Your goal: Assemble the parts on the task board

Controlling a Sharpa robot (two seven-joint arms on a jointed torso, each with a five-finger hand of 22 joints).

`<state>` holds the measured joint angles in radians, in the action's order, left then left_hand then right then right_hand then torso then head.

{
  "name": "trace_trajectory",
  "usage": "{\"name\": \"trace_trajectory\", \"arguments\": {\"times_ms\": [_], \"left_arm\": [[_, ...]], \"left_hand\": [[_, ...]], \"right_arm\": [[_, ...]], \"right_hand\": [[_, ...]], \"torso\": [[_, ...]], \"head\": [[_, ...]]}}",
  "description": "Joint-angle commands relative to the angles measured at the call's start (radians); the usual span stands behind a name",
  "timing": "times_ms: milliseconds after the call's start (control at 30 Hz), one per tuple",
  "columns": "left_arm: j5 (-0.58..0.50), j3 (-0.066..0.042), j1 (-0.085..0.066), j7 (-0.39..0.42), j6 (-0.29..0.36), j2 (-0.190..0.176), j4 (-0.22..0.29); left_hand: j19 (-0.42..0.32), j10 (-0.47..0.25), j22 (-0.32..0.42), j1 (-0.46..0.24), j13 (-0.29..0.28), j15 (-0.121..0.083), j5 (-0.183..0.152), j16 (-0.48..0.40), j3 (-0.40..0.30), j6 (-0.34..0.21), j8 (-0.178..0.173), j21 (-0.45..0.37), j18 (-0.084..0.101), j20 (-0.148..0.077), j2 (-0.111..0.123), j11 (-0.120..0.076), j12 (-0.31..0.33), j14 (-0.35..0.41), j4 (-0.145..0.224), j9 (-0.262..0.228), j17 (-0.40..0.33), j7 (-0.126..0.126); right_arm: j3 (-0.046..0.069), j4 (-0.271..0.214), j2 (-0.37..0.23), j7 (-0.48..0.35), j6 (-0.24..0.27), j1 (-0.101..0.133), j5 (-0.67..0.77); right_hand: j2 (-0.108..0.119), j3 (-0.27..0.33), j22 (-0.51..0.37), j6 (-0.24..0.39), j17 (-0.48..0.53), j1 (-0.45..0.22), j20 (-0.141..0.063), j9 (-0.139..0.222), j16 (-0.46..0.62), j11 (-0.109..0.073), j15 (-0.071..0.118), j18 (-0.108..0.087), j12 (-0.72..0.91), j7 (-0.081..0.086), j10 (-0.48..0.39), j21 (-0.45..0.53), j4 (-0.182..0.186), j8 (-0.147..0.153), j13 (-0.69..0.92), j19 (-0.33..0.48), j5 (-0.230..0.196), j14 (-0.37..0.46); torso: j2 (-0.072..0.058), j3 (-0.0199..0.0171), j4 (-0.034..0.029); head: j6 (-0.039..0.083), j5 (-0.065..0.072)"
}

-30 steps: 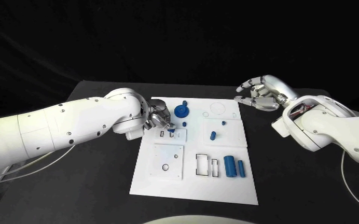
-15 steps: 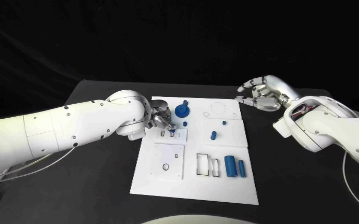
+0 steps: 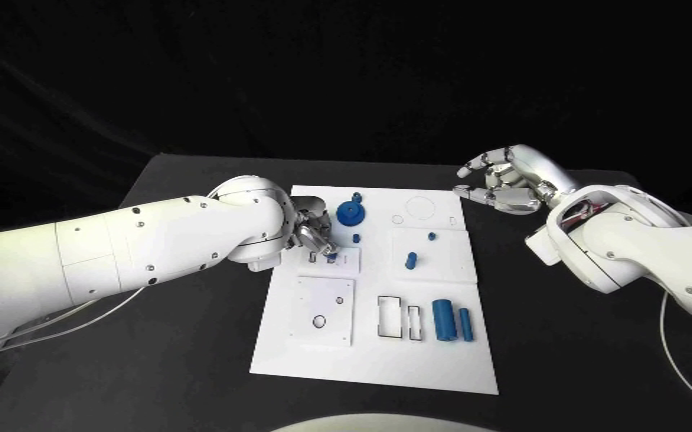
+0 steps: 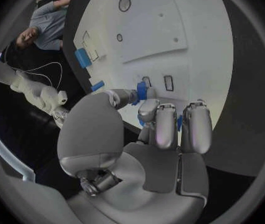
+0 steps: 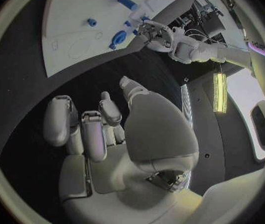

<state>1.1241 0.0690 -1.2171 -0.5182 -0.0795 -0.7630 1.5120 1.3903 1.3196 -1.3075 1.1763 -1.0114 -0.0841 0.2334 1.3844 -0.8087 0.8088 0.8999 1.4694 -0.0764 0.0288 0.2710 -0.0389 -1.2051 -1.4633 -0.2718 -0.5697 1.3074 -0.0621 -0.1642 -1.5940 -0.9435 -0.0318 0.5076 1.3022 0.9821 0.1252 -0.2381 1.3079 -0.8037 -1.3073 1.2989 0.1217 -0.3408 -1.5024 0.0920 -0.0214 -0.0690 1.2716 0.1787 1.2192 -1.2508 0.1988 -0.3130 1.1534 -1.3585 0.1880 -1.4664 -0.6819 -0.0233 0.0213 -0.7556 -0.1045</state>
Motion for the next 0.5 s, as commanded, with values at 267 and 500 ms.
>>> {"name": "trace_trajectory", "arguments": {"times_ms": [267, 500], "left_arm": [[0.033, 0.001, 0.001, -0.005, -0.056, 0.006, -0.008], [0.043, 0.001, 0.001, -0.007, -0.077, 0.006, -0.006]], "left_hand": [[0.003, 0.009, 0.000, 0.001, -0.001, -0.007, -0.001, 0.003, -0.141, 0.036, 0.005, 0.005, 0.019, 0.000, -0.010, 0.001, -0.007, -0.046, 0.143, -0.176, 0.040, 0.030], [0.003, 0.009, 0.001, -0.001, 0.000, -0.008, -0.002, 0.002, -0.140, 0.037, 0.006, 0.005, 0.019, -0.001, -0.012, 0.000, -0.006, -0.046, 0.143, -0.177, 0.040, 0.030]], "right_arm": [[0.000, -0.001, 0.001, -0.005, -0.004, -0.002, 0.002], [0.000, -0.002, 0.001, 0.001, -0.004, -0.003, 0.003]], "right_hand": [[0.000, 0.001, 0.016, 0.002, -0.067, 0.000, -0.001, -0.001, 0.004, -0.002, 0.006, -0.016, -0.006, -0.005, -0.003, 0.006, 0.005, -0.005, 0.000, 0.004, 0.004, -0.057], [0.000, 0.001, 0.017, 0.002, -0.067, -0.002, -0.001, -0.001, 0.004, -0.002, 0.006, -0.015, -0.004, -0.005, -0.001, 0.005, 0.008, -0.005, 0.002, 0.003, 0.005, -0.057]], "torso": [[0.000, 0.0006, -0.0010], [0.000, 0.0010, -0.0002]], "head": [[-0.006, -0.002], [-0.007, -0.002]]}}
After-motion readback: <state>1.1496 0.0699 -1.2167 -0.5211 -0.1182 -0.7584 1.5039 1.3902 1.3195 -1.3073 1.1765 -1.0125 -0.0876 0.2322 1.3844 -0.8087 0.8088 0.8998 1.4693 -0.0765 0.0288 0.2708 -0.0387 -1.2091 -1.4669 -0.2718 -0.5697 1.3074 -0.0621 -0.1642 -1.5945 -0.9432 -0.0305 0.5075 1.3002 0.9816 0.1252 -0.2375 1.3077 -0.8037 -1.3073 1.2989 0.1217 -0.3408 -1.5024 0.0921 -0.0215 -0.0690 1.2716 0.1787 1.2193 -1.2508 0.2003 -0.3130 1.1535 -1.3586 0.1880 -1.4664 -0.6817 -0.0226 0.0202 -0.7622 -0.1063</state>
